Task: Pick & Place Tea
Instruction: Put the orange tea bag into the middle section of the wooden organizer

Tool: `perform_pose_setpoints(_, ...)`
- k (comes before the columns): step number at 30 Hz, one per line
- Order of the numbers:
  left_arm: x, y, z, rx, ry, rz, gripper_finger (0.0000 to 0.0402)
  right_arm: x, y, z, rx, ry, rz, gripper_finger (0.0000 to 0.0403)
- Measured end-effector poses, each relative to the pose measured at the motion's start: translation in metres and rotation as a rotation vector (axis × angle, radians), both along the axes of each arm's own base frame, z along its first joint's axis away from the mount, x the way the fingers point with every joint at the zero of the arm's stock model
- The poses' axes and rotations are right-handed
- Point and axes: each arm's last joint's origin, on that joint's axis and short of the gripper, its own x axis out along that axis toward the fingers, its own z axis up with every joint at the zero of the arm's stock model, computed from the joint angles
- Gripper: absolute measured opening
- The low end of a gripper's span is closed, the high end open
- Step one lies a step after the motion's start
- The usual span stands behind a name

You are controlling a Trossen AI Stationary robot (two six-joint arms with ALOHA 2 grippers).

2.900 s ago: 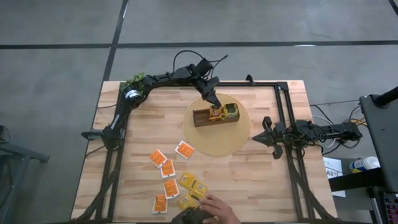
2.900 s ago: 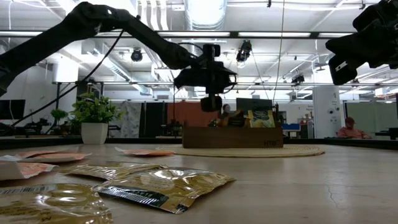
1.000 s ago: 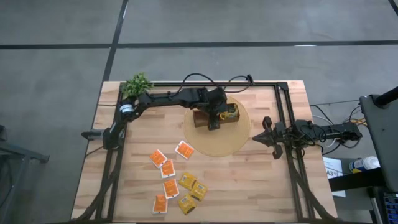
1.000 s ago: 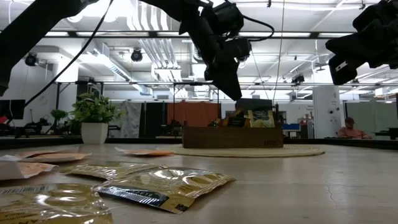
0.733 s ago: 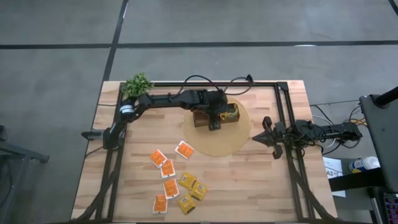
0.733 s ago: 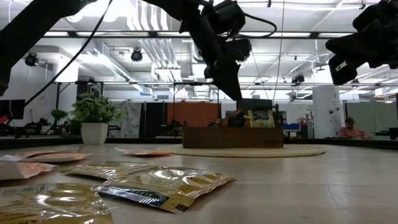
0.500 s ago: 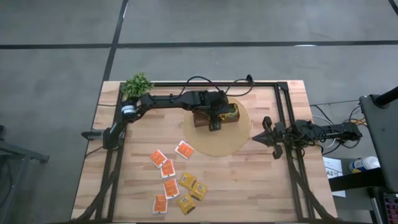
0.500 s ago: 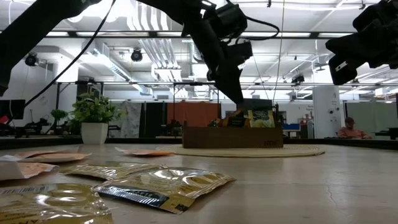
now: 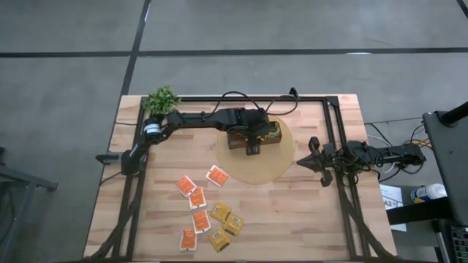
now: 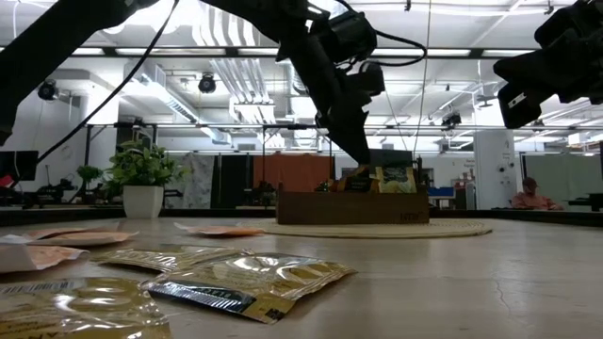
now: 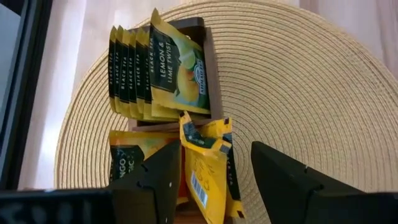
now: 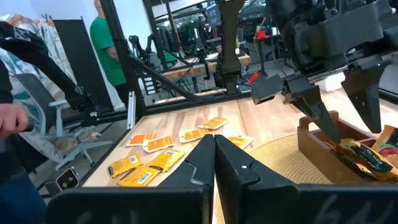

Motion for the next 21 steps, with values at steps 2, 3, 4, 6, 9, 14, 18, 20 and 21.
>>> perform_pose_setpoints(2,0.0015,0.0009,-0.0042,-0.001,0.006,0.002,0.0188,0.0,0.0,0.0001,0.0,0.0,0.0,0.0008)
perform_pose_setpoints(3,0.0022,0.0015,-0.0075,-0.002,0.014,0.003,0.0188,0.0,0.0,0.0,0.0,0.0,0.0,0.0008)
perform_pose_setpoints(4,0.0031,0.0018,-0.0098,-0.001,0.016,0.004,0.0188,0.0,0.0,0.0,0.0,0.0,0.0,0.0008)
perform_pose_setpoints(6,0.0039,0.0022,-0.0112,0.002,0.014,0.006,0.0188,0.0,0.0,0.0,0.0,0.0,0.0,0.0008)
perform_pose_setpoints(9,0.0043,0.0028,-0.0109,0.01,0.009,0.011,0.0188,0.0,0.0,0.0,0.0,0.0,0.001,0.0008)
perform_pose_setpoints(14,0.0037,0.0054,-0.0115,0.018,0.015,0.022,0.0183,0.0,0.0,0.0,0.0,0.0,0.0,0.0008)
perform_pose_setpoints(18,0.0036,0.0061,-0.0115,0.018,0.015,0.025,0.0162,0.0,0.0,0.0,0.0,0.0,0.0,0.0008)
perform_pose_setpoints(20,0.0037,0.0063,-0.0113,0.017,0.012,0.025,0.0148,0.0,0.0,0.0,0.0,0.0,0.0,0.0008)
perform_pose_setpoints(21,0.0038,0.0066,-0.0112,0.013,0.009,0.023,0.014,0.0,0.0,0.0,0.0,0.0,0.0,0.0008)
